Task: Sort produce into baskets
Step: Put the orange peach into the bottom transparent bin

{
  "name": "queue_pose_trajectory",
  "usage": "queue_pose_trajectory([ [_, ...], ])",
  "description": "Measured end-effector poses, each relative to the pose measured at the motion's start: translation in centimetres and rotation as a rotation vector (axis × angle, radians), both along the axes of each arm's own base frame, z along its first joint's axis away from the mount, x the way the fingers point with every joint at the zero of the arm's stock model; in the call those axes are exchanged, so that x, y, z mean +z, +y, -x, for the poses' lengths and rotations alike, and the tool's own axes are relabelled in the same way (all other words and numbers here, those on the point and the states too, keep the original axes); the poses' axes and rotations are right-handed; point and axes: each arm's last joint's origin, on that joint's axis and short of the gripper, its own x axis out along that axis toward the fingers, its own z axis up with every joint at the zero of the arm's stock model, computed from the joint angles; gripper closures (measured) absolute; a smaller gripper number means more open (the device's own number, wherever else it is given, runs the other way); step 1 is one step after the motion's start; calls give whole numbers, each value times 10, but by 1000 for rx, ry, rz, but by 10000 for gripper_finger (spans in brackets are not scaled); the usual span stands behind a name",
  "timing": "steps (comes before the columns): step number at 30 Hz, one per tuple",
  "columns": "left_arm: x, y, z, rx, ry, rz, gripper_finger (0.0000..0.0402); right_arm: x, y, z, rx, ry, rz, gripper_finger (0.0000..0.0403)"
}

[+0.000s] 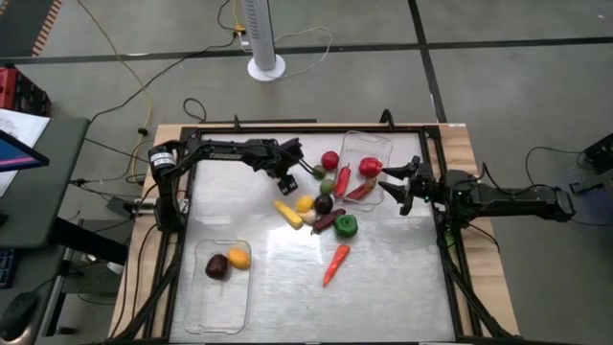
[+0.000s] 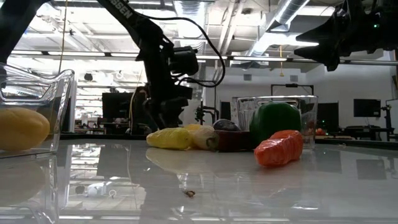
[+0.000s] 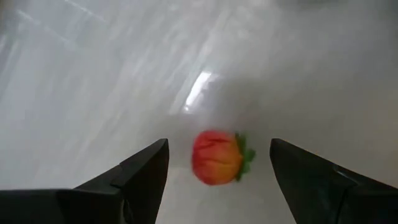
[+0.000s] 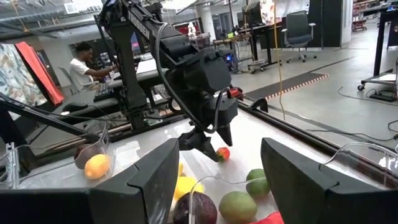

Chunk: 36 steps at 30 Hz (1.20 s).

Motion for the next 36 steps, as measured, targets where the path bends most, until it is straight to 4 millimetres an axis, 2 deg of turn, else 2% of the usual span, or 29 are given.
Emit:
queue_pose_trajectory([
  [8,-1,-1,4,-6,41,10,156,0,0,0,0,0,0,147],
  [28,0,0,0,-84,11,9,302,0,0,0,5,-2,-6,147],
  [33,7,-4,-5,-119,-27,42,317,0,0,0,5,-2,-7,147],
  [36,24,-11,-11,-155,-69,72,319,0,0,0,5,0,-9,147],
])
